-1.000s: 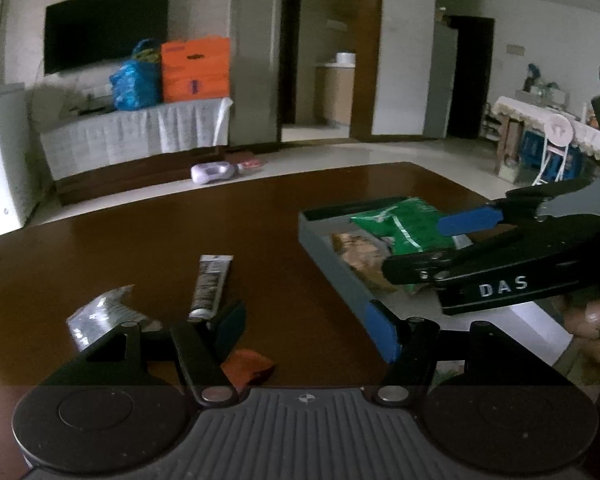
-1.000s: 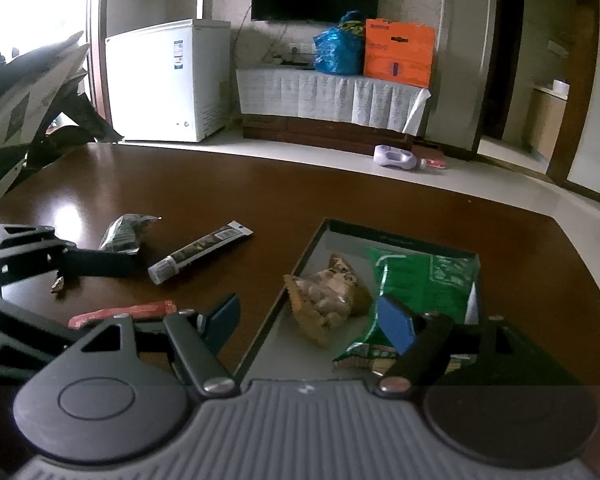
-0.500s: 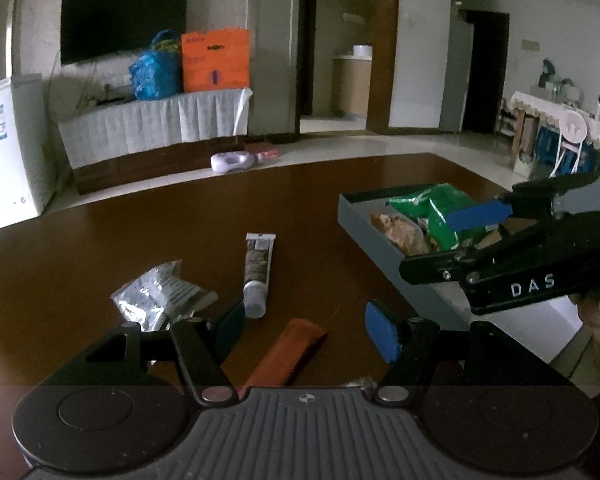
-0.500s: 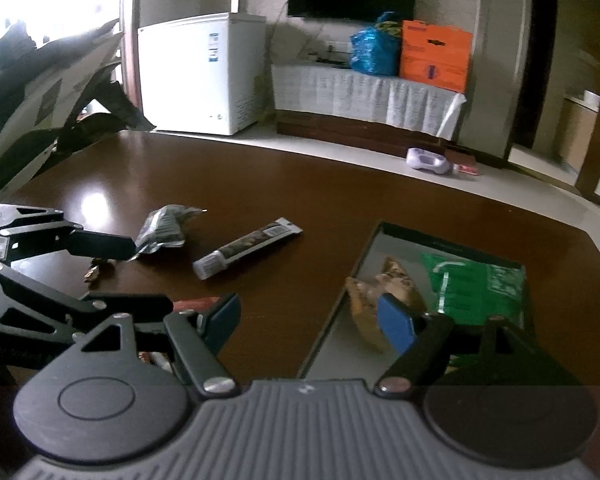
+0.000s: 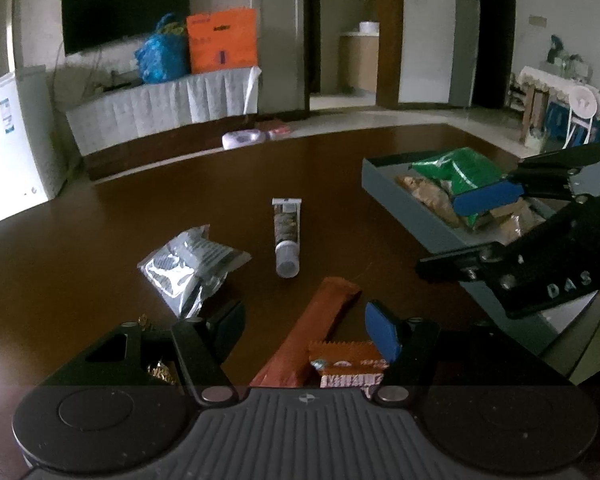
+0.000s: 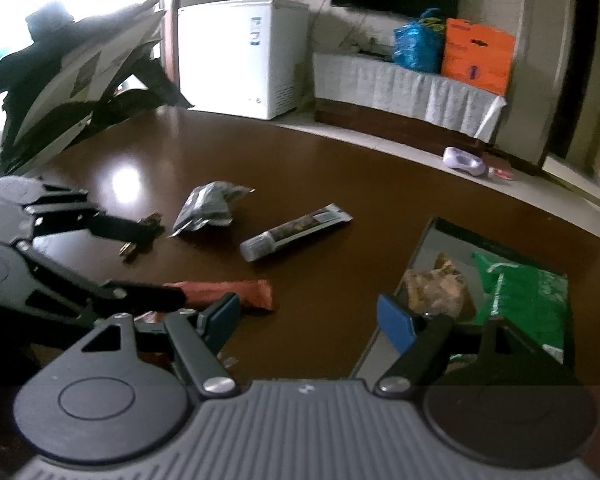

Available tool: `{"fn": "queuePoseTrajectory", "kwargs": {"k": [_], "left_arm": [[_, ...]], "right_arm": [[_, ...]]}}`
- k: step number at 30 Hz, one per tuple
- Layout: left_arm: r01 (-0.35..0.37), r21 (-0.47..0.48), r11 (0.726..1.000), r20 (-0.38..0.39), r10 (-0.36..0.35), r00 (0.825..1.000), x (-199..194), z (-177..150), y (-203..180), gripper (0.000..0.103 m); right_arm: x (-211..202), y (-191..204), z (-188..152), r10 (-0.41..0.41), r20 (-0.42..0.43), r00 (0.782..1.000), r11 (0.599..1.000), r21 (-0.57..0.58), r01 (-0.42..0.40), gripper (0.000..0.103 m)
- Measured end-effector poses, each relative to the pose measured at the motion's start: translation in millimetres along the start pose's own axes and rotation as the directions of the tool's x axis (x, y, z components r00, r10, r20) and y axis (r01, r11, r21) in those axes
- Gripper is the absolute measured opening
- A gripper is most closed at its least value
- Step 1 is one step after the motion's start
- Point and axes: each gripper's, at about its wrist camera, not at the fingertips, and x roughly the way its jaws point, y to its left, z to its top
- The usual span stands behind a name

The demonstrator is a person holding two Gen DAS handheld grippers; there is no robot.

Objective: Organize snacks
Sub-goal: 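Lower the left gripper onto the long orange candy bar and close it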

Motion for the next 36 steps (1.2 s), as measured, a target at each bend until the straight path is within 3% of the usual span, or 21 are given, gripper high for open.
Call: {"fn": "queuePoseTrajectory", "kwargs": {"k": [10,21,25,30,32,36], "left_arm": [[0.0,0.01,1.0,-0.048,0.0,0.999,19.1,2.2,-2.7,0.072],[0.027,0.03,0.999,-0.097,-0.024,0.995,36.9,3.5,-8.4,0.065],[0.042,0.051,0.998,-0.125,-0.036,0.991,45.1,2.7,-12.9,0.052],[0.064,0.026,0.998,-0.137,-0.06,0.989,50.8,4.3,-9.9,0.048],[0.071,0.02,0.997,-0.137,-0.068,0.988,50.6,4.4,-9.2,0.036],[0.077,-0.004,0.997,-0.137,-0.077,0.988,48.5,4.6,-4.1,0.029]], "right_arm": [[10.9,18.0,-12.0,0.097,-0.062,0.993,0.992,-0.081,-0.101,0.077],[22.1,30.7,-22.7,0.137,-0.117,0.984,0.977,-0.147,-0.153,0.074],[25.8,34.6,-24.9,0.148,-0.126,0.981,0.974,-0.155,-0.167,0.073],[29.9,36.1,-26.2,0.145,-0.138,0.98,0.973,-0.158,-0.166,0.073],[31.5,36.5,-25.8,0.145,-0.141,0.979,0.974,-0.156,-0.167,0.073],[34.4,38.6,-25.0,0.145,-0.145,0.979,0.973,-0.159,-0.167,0.073]]}}
